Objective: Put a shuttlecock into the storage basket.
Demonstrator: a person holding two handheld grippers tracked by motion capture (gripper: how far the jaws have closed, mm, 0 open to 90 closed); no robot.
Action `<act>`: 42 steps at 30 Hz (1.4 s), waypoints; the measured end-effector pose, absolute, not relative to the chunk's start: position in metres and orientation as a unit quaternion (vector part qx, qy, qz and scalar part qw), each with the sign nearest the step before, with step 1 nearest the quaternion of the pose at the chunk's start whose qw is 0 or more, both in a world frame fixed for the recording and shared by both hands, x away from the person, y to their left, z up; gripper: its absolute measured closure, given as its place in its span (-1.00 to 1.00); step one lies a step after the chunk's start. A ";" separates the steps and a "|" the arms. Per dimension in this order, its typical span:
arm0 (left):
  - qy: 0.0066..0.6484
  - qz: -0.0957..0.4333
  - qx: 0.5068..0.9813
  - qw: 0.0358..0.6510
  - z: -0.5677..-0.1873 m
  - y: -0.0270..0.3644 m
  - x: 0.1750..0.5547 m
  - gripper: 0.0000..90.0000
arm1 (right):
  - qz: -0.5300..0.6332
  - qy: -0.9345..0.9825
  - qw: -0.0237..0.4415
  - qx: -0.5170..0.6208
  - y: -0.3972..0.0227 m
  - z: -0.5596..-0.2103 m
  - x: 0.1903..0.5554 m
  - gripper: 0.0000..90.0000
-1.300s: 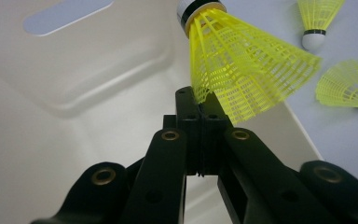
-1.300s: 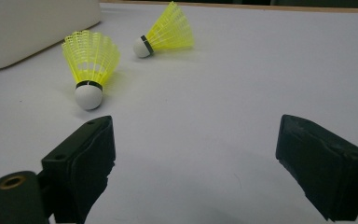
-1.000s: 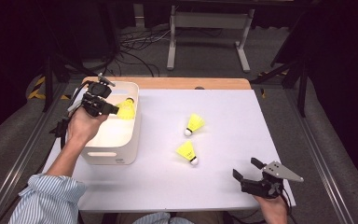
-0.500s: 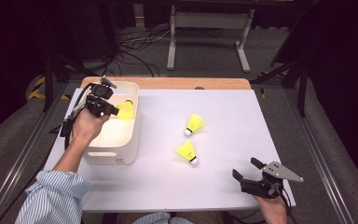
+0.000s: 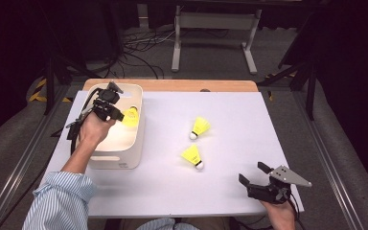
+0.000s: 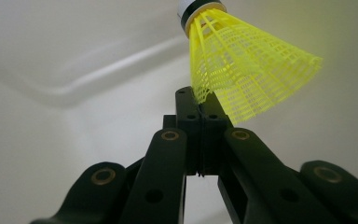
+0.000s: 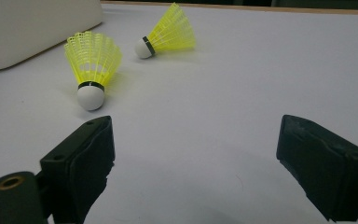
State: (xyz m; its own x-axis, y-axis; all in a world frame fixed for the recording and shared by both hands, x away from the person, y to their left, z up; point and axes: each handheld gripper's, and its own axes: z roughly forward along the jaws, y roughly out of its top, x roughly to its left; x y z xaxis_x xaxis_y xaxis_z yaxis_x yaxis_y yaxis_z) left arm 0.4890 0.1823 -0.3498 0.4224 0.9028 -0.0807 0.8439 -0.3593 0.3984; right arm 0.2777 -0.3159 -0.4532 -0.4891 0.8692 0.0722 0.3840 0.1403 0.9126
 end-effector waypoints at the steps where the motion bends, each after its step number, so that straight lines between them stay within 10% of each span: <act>1: 0.532 0.076 0.821 0.193 -0.351 0.183 0.490 1.00 | 0.486 0.713 0.249 0.440 -0.316 -0.453 0.278 -0.74; 23: 0.530 0.064 0.825 0.184 -0.360 0.182 0.493 0.91 | 0.486 0.714 0.250 0.439 -0.316 -0.453 0.278 -0.74; 42: 0.525 0.082 0.819 0.215 -0.339 0.182 0.472 0.07 | 0.486 0.713 0.249 0.439 -0.316 -0.453 0.278 -0.74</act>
